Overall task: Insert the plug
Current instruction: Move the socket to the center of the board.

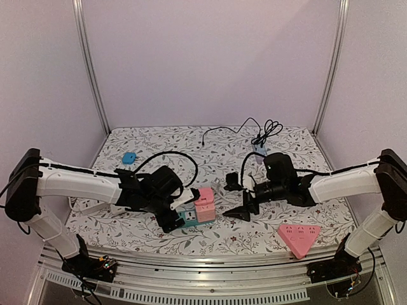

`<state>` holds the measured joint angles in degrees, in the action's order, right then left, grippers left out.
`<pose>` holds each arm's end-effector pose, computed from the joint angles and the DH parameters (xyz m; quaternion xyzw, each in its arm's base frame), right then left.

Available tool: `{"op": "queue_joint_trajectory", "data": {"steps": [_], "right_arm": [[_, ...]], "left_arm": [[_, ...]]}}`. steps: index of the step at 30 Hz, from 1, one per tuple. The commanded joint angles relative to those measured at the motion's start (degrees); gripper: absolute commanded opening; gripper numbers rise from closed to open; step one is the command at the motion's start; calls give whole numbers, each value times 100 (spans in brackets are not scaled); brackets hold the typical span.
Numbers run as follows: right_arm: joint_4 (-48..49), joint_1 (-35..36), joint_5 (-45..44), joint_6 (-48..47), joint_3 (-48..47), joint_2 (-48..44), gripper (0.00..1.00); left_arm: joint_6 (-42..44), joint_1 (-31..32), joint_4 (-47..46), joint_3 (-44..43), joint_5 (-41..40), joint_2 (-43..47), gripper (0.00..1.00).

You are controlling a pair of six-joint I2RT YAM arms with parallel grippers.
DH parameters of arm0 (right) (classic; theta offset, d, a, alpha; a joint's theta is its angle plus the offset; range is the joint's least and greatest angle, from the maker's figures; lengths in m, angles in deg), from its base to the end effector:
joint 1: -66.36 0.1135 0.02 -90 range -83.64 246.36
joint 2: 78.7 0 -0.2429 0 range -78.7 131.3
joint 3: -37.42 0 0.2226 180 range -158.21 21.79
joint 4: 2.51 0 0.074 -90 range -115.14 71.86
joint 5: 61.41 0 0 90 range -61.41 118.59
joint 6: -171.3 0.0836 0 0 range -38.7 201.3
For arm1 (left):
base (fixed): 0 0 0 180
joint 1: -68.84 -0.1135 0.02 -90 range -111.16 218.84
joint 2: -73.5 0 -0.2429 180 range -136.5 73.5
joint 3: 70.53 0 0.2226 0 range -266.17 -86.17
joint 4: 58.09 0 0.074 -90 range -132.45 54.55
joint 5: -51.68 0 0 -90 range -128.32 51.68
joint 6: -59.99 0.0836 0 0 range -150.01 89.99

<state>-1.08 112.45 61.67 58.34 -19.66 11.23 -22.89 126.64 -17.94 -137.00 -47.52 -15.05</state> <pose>0.1957 0.2691 0.1606 -0.5886 0.6099 0.3373 0.4097 0.1675 -0.2409 0.1341 0.5031 0.8268 -0.0320 0.2495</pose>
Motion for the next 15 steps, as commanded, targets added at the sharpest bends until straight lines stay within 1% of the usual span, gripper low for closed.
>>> {"op": "queue_joint_trajectory", "data": {"steps": [1, 5, 10, 13, 15], "right_arm": [[-169, -29, -248, 169, 115, -500, 94], [-403, -32, -335, 164, 231, -1015, 94], [-548, -30, -417, 216, 497, -1603, 94], [-657, -30, -485, 264, 625, -1969, 95], [-750, -37, -555, 273, 676, -2142, 95]], "left_arm": [[283, -114, 193, 183, 98, -140, 94], [527, -204, -143, 282, 230, -285, 91], [699, -330, -142, 168, 332, -619, 84], [789, -347, -137, 56, 580, -688, 75], [890, -376, -166, 15, 687, -729, 66]]}}
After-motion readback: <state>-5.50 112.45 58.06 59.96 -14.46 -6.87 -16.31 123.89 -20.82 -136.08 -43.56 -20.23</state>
